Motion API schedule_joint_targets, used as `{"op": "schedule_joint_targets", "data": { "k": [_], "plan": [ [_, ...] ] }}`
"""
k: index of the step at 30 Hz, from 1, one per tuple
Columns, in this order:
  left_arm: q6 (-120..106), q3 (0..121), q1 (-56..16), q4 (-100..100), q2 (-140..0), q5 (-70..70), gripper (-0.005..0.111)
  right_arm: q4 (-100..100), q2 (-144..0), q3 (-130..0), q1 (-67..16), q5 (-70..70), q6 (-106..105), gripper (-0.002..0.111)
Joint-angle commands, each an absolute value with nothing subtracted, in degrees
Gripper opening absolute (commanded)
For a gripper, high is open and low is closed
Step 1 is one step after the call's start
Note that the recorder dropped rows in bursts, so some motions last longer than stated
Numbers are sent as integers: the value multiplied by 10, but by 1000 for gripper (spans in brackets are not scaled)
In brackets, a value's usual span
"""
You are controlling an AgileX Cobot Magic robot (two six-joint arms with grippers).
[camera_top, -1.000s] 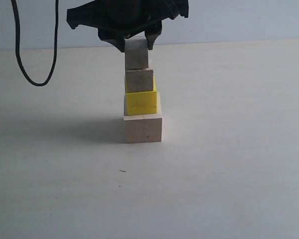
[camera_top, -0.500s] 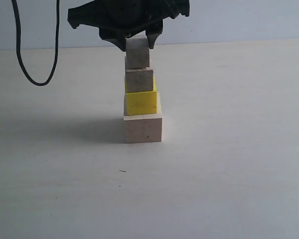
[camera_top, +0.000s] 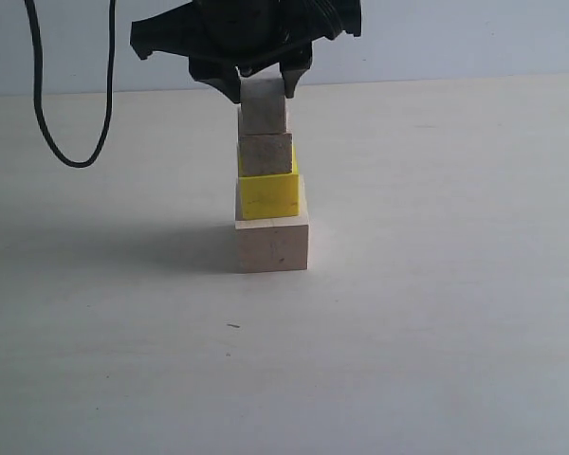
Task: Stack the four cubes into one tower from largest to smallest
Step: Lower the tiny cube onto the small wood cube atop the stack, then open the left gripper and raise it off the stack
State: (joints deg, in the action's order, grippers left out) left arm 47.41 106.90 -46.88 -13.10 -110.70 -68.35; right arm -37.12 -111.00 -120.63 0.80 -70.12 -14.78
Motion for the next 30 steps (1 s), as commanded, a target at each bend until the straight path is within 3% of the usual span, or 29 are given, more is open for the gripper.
{"op": "schedule_joint_targets", "data": {
  "k": [1,27,30],
  "plan": [
    [476,1068,-466,-130,-1107,-684,59,-374,-1110,-1209,10,-700,-155,0],
    [439,1068,-469,-125,-989,-682,58,-374,-1110,-1209,10,-700,-161,0],
    [399,1068,-469,-125,-962,-685,42,-374,-1110,-1209,10,-700,-161,0]
  ]
}}
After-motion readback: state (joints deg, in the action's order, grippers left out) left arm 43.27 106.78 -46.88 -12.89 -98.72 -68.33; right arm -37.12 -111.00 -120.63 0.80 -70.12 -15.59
